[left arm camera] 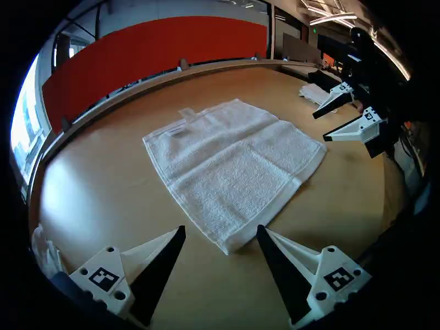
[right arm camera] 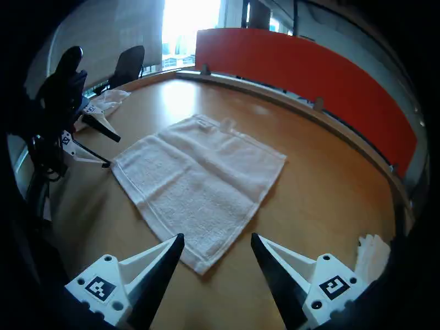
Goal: Fold towel
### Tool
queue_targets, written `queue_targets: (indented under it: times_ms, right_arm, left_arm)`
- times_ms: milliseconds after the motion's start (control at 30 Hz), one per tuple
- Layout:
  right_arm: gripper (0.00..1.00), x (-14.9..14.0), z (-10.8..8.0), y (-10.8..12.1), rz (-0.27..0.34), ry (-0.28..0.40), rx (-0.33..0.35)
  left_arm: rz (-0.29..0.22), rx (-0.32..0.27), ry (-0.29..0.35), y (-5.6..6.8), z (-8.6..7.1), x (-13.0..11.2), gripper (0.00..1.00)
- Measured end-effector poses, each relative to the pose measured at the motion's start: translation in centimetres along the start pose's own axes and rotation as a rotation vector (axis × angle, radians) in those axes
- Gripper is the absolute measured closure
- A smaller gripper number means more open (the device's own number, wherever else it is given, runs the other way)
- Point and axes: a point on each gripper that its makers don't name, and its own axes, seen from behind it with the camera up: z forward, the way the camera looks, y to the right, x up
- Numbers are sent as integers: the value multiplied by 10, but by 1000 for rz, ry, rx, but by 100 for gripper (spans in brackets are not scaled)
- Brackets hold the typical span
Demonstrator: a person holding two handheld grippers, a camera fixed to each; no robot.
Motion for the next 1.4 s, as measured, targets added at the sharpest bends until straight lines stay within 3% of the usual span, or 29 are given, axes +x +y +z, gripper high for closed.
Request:
queue_targets:
  times_ms: [600,1400]
  right_arm:
    - [6,-34,8,-3,-20,-64,35]
    - [25,-44,8,-9,-8,-70,89]
  left_arm:
    - [-26,-32,-47,11,8,-15,4]
    - [-53,-27,-55,14,10,-19,5]
